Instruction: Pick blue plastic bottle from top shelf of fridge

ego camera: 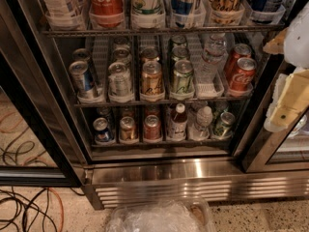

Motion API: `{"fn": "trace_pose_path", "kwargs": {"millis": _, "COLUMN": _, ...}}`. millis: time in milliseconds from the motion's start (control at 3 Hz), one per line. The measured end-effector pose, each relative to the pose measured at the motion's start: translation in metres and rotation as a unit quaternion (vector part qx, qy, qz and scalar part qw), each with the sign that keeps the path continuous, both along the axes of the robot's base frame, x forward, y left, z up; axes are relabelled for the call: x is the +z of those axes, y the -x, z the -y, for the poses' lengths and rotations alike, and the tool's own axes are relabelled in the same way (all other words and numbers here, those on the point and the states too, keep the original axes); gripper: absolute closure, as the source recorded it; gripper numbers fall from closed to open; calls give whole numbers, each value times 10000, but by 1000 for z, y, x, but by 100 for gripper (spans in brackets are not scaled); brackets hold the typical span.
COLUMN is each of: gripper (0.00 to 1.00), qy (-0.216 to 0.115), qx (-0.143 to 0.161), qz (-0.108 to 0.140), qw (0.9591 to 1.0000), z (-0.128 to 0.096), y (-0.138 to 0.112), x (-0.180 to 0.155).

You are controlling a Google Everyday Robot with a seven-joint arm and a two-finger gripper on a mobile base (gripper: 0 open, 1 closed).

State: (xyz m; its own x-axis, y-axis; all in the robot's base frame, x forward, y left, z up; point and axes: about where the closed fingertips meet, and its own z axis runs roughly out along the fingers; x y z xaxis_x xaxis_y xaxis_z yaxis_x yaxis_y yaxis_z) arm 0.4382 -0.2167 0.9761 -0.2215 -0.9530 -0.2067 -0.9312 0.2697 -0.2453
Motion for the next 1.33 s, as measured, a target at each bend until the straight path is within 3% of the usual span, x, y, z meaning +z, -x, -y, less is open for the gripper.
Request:
{"fn": "trace_pose_path", "kwargs": {"millis": 667, "gripper": 0, "qy": -197, "qx": -28, "qz": 136, "qw": 9997, "z": -5, "y": -3, "x": -4}}
{"fn": "trace_pose_path", "kwargs": {"millis": 1000, "gripper": 0, "qy": -766, "qx": -38, "qz": 404, "qw": 9962, "z": -15, "y": -1, "x": -16}}
{"fn": "trace_pose_path", "kwargs": {"millis": 1333, "gripper": 0, "qy": -1521, "qx": -68, "qz": 815, "qw": 9850, "z": -35, "y": 5, "x": -27}}
